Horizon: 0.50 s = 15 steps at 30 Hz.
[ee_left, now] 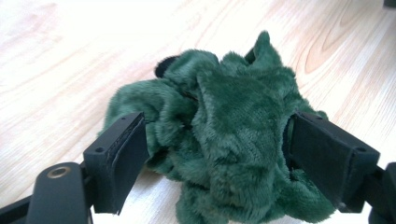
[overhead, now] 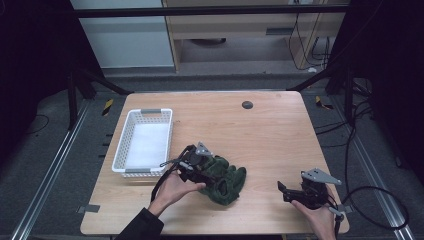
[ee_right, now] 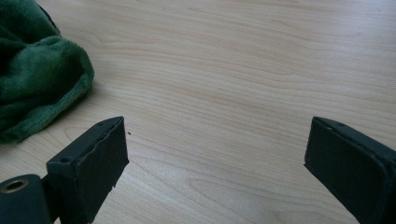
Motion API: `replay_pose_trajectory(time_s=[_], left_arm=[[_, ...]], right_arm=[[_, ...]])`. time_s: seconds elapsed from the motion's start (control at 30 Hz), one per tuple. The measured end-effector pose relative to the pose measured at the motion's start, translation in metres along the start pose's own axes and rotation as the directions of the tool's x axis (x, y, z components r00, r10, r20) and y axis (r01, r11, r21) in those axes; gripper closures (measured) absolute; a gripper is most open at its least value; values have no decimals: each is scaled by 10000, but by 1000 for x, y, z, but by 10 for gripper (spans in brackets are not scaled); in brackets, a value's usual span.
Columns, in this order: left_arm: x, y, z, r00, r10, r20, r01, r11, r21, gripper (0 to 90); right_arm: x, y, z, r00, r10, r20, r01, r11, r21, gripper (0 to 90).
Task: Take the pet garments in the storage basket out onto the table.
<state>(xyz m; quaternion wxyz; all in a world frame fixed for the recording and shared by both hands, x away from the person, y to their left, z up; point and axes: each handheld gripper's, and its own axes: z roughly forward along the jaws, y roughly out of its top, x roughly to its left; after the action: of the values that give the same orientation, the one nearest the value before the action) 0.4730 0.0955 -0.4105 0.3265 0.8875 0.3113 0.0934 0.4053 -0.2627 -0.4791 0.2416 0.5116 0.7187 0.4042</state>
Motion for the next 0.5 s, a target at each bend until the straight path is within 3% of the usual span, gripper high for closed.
replay_pose_trajectory(time_s=[0.3,0.5], left_arm=[[4,-8,-22,9992,-370,-151,358,9968,-721,180],[11,-24,-42,9968,-699,-399,641,9894,-1306,197]], right_arm=[[0,0,0,10000,-72,61,72,10000,-27,59],[0,-1,0,10000,-23,58,24,10000,-23,58]])
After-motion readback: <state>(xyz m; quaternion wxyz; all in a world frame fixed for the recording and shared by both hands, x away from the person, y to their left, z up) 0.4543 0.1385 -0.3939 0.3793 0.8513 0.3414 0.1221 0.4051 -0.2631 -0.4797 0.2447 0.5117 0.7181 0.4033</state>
